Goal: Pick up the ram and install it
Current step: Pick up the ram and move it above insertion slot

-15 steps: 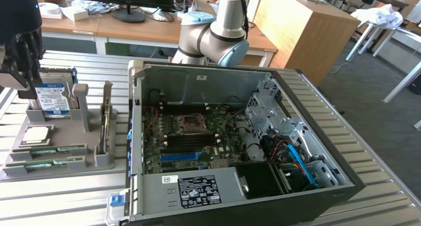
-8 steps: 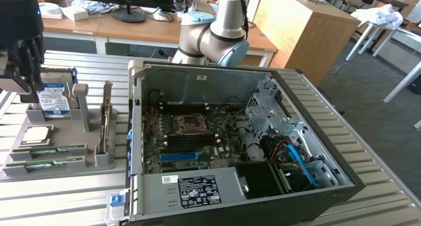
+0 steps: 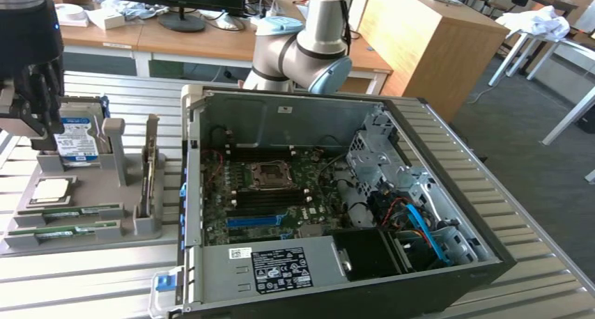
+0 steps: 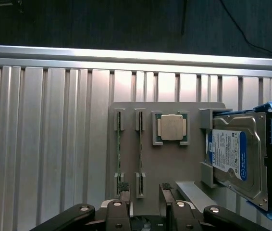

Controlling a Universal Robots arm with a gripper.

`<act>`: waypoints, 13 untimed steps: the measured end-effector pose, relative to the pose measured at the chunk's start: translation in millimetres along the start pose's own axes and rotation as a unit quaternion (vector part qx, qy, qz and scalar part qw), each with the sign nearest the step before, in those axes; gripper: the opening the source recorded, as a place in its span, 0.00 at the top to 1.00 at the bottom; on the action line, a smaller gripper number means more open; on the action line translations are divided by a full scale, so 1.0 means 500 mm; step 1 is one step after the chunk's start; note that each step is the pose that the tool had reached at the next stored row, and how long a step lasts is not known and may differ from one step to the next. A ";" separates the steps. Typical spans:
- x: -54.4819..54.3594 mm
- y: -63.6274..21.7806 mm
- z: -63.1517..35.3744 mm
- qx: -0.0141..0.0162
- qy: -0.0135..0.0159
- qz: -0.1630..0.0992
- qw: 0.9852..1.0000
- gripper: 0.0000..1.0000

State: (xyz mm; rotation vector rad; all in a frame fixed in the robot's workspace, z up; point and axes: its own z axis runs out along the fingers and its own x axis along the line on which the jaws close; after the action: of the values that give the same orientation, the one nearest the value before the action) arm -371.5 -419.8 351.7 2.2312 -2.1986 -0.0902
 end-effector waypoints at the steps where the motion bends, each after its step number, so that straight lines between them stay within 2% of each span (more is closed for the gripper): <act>1: 0.000 0.000 0.002 0.000 0.000 0.000 1.000 0.63; 13: 0.001 0.000 0.027 0.002 0.000 0.000 1.000 0.63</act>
State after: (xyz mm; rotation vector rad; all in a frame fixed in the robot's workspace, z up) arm -372.1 -419.8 338.0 2.2332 -2.2005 -0.0862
